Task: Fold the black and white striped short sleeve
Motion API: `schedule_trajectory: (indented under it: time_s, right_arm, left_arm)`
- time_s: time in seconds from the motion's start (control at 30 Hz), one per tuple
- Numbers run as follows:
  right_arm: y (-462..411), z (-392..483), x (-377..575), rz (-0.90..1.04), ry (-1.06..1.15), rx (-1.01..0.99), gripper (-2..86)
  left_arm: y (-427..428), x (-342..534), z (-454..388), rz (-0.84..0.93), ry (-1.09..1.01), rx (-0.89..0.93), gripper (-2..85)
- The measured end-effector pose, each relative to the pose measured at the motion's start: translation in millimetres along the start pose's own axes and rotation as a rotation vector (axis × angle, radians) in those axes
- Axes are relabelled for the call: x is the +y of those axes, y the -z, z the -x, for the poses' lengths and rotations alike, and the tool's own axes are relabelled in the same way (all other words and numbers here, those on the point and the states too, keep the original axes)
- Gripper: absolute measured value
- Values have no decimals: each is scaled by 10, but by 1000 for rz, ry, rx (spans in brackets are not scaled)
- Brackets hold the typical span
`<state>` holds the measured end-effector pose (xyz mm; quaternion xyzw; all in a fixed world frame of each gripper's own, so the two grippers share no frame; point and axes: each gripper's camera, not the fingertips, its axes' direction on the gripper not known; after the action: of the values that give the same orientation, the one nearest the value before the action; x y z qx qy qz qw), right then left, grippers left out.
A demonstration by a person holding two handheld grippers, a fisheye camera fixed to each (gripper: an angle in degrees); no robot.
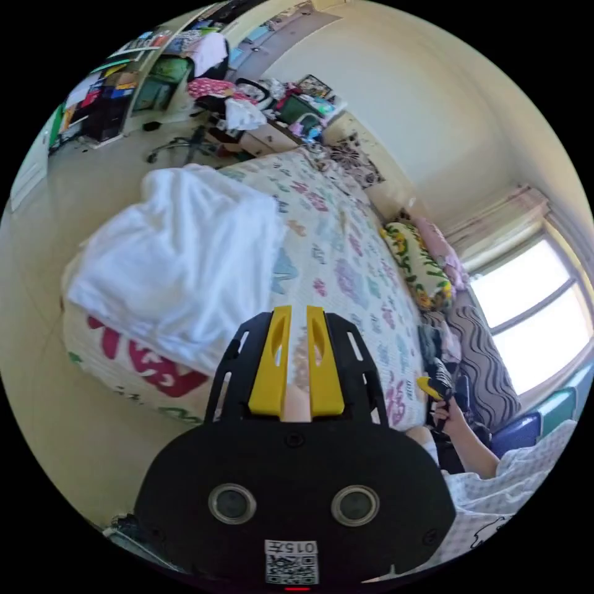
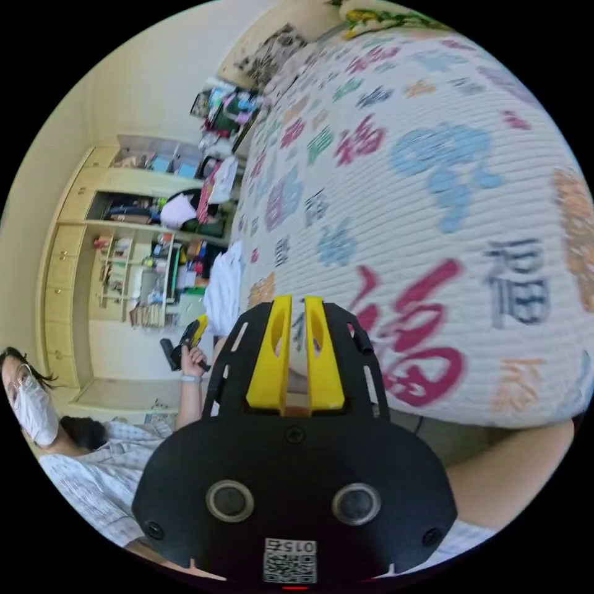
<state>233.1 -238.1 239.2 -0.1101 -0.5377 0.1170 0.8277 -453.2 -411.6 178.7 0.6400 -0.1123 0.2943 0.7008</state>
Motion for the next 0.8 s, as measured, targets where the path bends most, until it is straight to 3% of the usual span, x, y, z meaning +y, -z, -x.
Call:
schedule_trajectory:
  time_s: [0.07, 0.23, 0.33, 0.63, 0.8]
  right_arm:
    - [525, -142, 92, -78, -19, 120, 62]
    - [1730, -525, 155, -115, -98, 647, 109]
    - [2176, -917, 113, -120, -210, 828, 118]
    - [2649, -1747, -125, -152, -387, 763, 107]
    - [2871, -1381, 118, -243, -176, 667, 28]
  left_arm:
    - [-226, 84, -398, 39, -72, 57, 48]
    - [-1286, 591, -1675, 297, -292, 238, 49]
    - [-1879, 1012, -2304, 425, -364, 298, 49]
    - [-2869, 2034, -3395, 643, -425, 411, 46]
    - [-3104, 2408, -3568, 698, -446, 418, 48]
